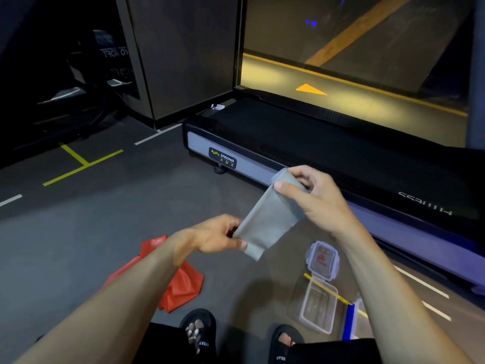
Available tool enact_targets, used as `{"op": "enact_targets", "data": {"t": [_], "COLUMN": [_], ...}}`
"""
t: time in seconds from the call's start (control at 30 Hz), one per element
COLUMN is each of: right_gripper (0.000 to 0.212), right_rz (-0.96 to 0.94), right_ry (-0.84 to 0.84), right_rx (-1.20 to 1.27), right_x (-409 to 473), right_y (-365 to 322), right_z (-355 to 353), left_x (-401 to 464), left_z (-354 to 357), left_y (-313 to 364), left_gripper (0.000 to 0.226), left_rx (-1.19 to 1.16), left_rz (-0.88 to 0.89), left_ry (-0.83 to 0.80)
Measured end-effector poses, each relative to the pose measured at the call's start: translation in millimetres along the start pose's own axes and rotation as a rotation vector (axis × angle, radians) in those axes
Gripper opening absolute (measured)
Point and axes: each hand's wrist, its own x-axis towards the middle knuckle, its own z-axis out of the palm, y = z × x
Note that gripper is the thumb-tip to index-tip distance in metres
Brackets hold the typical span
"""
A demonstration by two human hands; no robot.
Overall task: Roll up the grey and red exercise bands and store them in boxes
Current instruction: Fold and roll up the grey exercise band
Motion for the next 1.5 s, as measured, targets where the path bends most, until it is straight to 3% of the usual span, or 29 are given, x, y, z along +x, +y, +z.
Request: {"op": "enact_targets", "data": {"t": [0.07,0.2,0.33,0.43,0.53,0.67,0.83,1.1,1.27,1.4,1.5], "right_gripper": [0.016,0.017,0.032,0.027,0.027,0.024,0.019,0.031,0.074,0.055,0.057], "right_rz": [0.032,0.145,0.285,0.401,0.444,0.471,0.514,0.504,0.479,0.479,0.463], "right_ry": [0.047,0.166,0.235,0.235,0.21,0.205,0.141,0.024,0.048,-0.027,-0.076], "right_rx": [-0.009,-0.028,0.117,0.244,0.319,0.387,0.529,0.66,0.65,0.7,0.703], "right_x": [1,7,8,8,7,6,6,3,0,-4,-6], "right_y": [2,7,9,12,14,13,15,1,0,4,4], "right_z": [-1,-2,-3,-6,-7,-8,-5,5,10,4,2], "left_x": [-1,-7,-15,-18,-20,-15,-5,4,3,2,3], "left_z": [1,-3,-14,-21,-24,-22,-23,-20,-20,-21,-22], "left_y": [-1,-4,-12,-14,-8,4,15,19,23,24,24], "left_gripper": [0.024,0.051,0.036,0.046,0.037,0.037,0.031,0.034,0.04,0.038,0.041], "left_rx": [-0.096,-0.325,-0.557,-0.693,-0.823,-0.809,-0.79,-0.495,-0.434,-0.38,-0.318], "left_rz": [-0.026,-0.102,-0.141,-0.136,-0.131,-0.118,-0.111,-0.139,-0.108,-0.108,-0.117], "left_ry": [0.006,0.092,0.129,0.195,0.239,0.308,0.508,0.759,0.786,0.824,0.844]}}
